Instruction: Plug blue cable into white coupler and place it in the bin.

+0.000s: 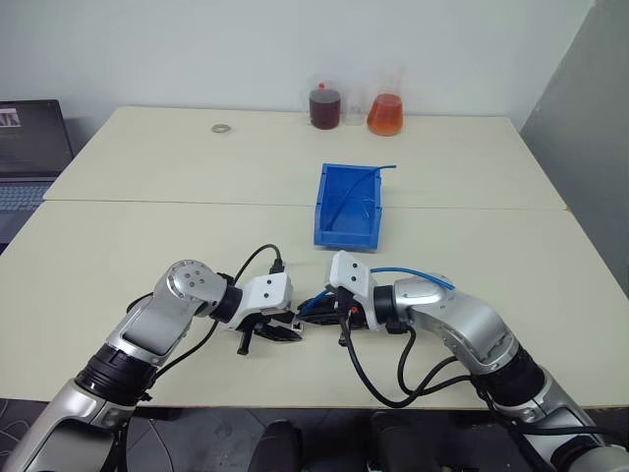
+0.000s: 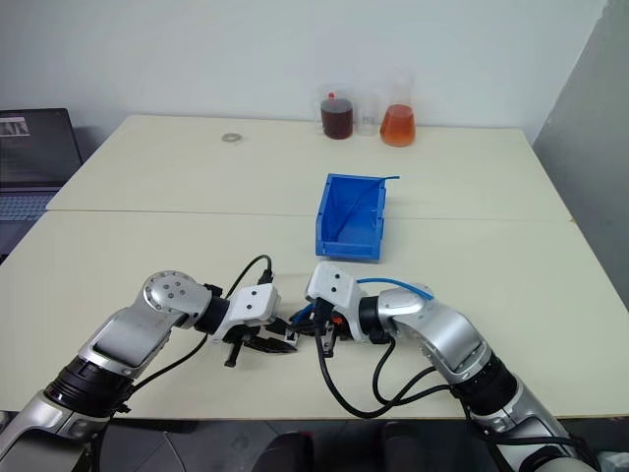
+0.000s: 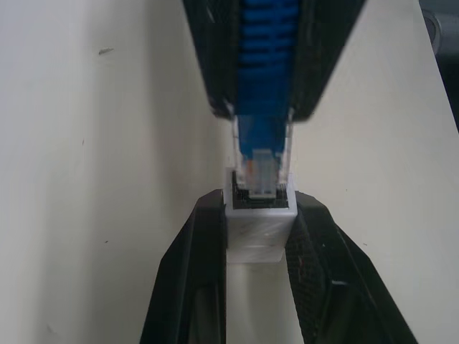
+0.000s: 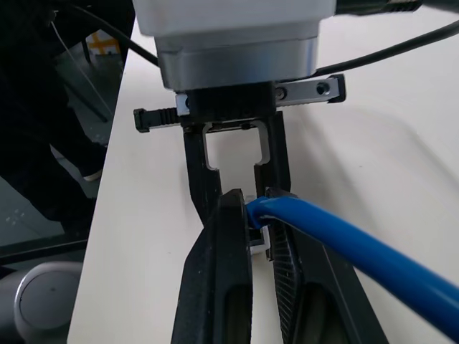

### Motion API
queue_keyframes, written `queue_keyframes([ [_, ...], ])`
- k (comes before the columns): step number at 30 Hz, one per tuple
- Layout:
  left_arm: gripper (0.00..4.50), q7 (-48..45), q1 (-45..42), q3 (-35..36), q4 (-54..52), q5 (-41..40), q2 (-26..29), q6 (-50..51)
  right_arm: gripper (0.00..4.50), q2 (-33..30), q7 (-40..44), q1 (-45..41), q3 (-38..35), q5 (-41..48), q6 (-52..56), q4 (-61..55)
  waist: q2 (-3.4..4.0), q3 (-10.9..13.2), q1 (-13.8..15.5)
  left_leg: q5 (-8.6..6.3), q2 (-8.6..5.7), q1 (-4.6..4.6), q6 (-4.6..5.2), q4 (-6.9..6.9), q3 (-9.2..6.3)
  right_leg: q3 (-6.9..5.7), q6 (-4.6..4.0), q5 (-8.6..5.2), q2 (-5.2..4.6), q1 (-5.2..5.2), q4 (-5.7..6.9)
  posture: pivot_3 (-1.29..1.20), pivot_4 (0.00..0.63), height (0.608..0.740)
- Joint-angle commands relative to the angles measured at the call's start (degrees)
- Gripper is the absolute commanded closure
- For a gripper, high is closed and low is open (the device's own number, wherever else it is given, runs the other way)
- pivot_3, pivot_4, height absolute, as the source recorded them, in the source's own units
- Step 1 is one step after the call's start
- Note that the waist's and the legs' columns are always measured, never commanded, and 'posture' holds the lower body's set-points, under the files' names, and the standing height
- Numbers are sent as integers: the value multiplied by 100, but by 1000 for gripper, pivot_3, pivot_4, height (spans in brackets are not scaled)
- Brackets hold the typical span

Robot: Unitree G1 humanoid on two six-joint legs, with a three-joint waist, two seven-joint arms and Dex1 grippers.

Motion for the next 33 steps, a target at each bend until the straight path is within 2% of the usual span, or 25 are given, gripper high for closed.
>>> queue_keyframes([
  [1, 3713, -14, 90, -166, 22, 21, -96, 98, 4392, 45, 58, 34, 68, -55, -120, -101, 0, 0, 0, 0, 0, 0, 0, 0, 0, 0, 0, 0, 0, 0, 0, 0, 150, 740],
  [14, 3713, -35, 95, -114, -30, 7, -82, 185, 4392, 70, 66, 173, 176, -291, -298, 106, 0, -3, -3, 0, 0, 5, 0, 0, -1, 0, 0, 0, 0, 3, 2, 0, 150, 740],
  [23, 3713, 99, 88, -71, 46, 39, -169, 135, 4392, -59, 356, 232, 300, -212, -162, 147, 0, -6, -5, 0, 1, 11, 0, 0, -1, 0, 0, 0, 1, 9, 2, 0, 150, 740],
  [33, 3713, 206, 168, -39, 171, 95, -259, 4, 4392, 235, 543, -151, 597, -447, -282, 592, 8, -18, -6, 0, 0, 18, 1, 2, -1, 0, 1, 0, 0, 15, 3, 0, 150, 740],
])
